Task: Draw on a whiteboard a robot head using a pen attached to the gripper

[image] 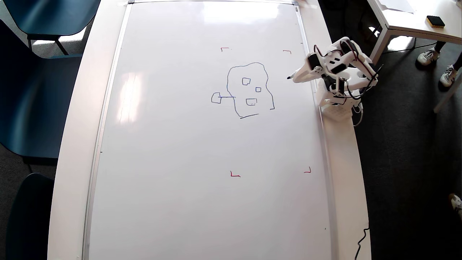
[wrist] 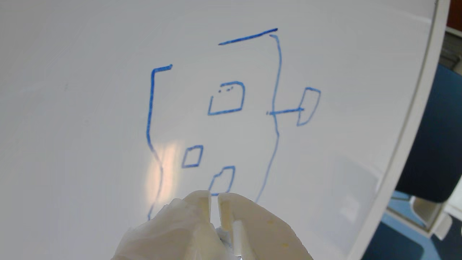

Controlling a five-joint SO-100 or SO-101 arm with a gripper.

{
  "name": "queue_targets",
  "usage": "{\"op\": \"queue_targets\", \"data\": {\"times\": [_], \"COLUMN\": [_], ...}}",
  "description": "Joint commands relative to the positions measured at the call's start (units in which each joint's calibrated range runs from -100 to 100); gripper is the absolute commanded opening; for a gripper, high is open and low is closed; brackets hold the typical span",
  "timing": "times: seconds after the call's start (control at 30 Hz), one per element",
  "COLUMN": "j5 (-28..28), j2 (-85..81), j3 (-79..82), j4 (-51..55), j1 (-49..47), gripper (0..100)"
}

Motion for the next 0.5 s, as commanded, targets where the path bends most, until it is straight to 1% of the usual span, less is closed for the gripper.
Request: {"op": "queue_targets", "data": {"times": [0.0, 0.2, 0.3, 0.37, 0.4, 0.47], "j5": [0.3, 0.3, 0.3, 0.3, 0.3, 0.4], "j2": [-6.5, -9.7, -9.7, -9.7, -9.9, -11.3], "j3": [5.5, 10.9, 13.2, 15.0, 16.4, 18.3], "j4": [-1.0, -8.9, -16.1, -21.8, -28.0, -34.7], "j1": [0.2, 0.2, 0.8, 1.4, 2.4, 3.7], "gripper": [1, 1, 1, 1, 1, 1]}}
